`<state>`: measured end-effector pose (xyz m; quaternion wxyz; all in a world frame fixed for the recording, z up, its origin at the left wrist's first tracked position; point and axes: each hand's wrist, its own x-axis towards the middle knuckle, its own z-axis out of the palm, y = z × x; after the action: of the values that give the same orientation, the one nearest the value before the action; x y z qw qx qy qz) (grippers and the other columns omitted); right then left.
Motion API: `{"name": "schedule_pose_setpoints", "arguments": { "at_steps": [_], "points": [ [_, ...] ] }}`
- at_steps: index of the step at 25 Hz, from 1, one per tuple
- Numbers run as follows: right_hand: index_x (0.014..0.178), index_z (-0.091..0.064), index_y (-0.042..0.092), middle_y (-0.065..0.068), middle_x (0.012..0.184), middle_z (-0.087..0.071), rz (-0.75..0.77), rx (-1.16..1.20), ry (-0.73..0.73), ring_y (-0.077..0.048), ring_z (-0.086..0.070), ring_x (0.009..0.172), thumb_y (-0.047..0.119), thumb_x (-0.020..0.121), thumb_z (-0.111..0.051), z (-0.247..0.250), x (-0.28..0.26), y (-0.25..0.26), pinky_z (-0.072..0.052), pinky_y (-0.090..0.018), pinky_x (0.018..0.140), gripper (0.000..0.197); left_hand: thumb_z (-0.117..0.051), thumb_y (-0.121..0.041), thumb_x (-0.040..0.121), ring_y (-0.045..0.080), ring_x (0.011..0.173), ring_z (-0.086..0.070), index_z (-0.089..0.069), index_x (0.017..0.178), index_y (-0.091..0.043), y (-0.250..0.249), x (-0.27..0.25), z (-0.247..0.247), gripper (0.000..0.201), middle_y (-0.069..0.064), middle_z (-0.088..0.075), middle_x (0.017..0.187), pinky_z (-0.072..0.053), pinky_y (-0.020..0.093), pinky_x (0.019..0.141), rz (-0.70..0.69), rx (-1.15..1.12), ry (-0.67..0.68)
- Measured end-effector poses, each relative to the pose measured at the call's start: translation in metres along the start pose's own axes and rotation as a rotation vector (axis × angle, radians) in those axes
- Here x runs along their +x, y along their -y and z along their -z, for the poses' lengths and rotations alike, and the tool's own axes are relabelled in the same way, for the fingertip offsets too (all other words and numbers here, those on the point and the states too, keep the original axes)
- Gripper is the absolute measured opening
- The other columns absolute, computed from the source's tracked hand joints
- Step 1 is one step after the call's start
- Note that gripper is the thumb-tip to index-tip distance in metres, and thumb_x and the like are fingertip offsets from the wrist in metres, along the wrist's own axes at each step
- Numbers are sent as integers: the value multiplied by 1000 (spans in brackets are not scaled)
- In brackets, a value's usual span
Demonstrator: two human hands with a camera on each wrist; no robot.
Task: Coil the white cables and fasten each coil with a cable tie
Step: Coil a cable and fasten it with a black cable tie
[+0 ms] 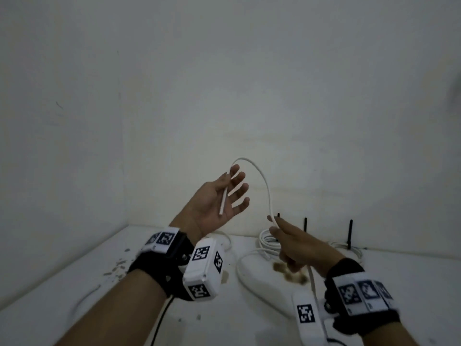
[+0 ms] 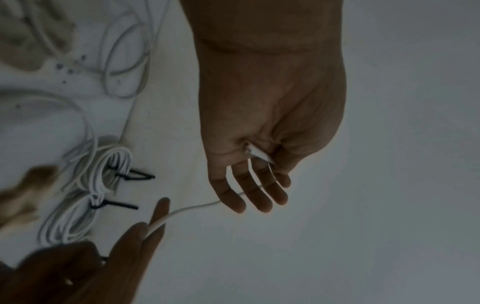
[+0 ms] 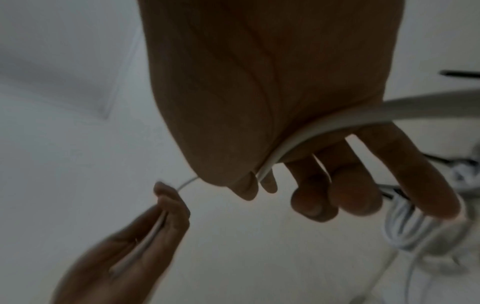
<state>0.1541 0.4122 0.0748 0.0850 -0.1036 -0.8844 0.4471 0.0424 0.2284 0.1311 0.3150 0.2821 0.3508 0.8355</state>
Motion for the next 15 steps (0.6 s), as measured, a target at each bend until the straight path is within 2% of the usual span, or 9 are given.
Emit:
{"name": "schedule_pose_setpoints", "arguments": {
  "at_steps": [1, 3, 5, 6, 7, 9, 11, 13, 15],
  "points": [
    [141, -46, 35, -2, 65, -54, -51, 227, 20, -16, -49, 54, 43, 103, -42, -1, -6, -6, -53, -32, 57, 38, -42, -24, 103, 12, 83, -62, -64, 112, -23, 7, 3, 2, 23, -7, -66, 97, -53, 32, 72, -11, -38, 8],
    [125, -59, 16, -1, 56, -32, -65, 554, -2, -16, -33, 42, 37, 104, -46, 5, -14, -20, -48, -31, 47, 32, -41, -23, 102, 10, 73, -57, -65, 106, -23, 12, 7, 10, 24, -8, -64, 89, -50, 28, 64, -42, -123, -23],
    [106, -63, 5, 2, 54, -22, -58, 709, -78, -12, -20, 40, 32, 104, -45, 17, -14, -38, -26, -23, 40, 33, -38, -20, 101, 8, 49, -41, -63, 94, -17, 14, 13, 21, 25, -7, -48, 65, -37, 21, 47, -105, -296, -122],
    [99, -65, 4, 3, 52, -20, -71, 718, -140, -11, -17, 39, 32, 104, -46, 22, -13, -47, -17, -20, 41, 34, -37, -19, 100, 8, 41, -32, -59, 87, -15, 14, 17, 28, 26, -7, -38, 55, -29, 20, 39, -147, -385, -208],
    [94, -65, 3, 3, 50, -20, -83, 683, -224, -10, -15, 38, 31, 104, -48, 27, -11, -57, -14, -19, 41, 35, -36, -20, 98, 8, 35, -25, -55, 79, -14, 12, 20, 36, 28, -7, -30, 49, -23, 19, 34, -192, -435, -305],
    [89, -68, -1, 2, 48, -20, -80, 600, -359, -10, -14, 37, 31, 101, -54, 33, -5, -72, -14, -19, 43, 37, -38, -25, 96, 9, 31, -20, -45, 65, -16, 7, 24, 51, 33, -7, -24, 44, -17, 19, 31, -269, -441, -480],
    [86, -71, -2, 2, 47, -20, -53, 571, -422, -11, -12, 37, 31, 99, -58, 35, 2, -78, -14, -20, 45, 38, -35, -22, 95, 11, 31, -19, -36, 60, -18, 4, 29, 64, 36, -7, -23, 42, -16, 17, 33, -312, -487, -619],
    [84, -73, -1, 3, 47, -20, -51, 534, -439, -10, -12, 38, 32, 98, -60, 32, 9, -80, -15, -19, 44, 38, -23, -11, 93, 13, 31, -19, -28, 59, -19, 5, 32, 77, 35, -5, -24, 40, -17, 15, 35, -363, -658, -726],
    [82, -74, 0, 3, 48, -18, -60, 484, -447, -10, -11, 38, 34, 97, -62, 26, 10, -77, -15, -17, 44, 39, -15, -7, 89, 13, 31, -20, -26, 59, -19, 6, 35, 88, 34, -4, -26, 44, -19, 12, 37, -405, -736, -797]
  ]
}}
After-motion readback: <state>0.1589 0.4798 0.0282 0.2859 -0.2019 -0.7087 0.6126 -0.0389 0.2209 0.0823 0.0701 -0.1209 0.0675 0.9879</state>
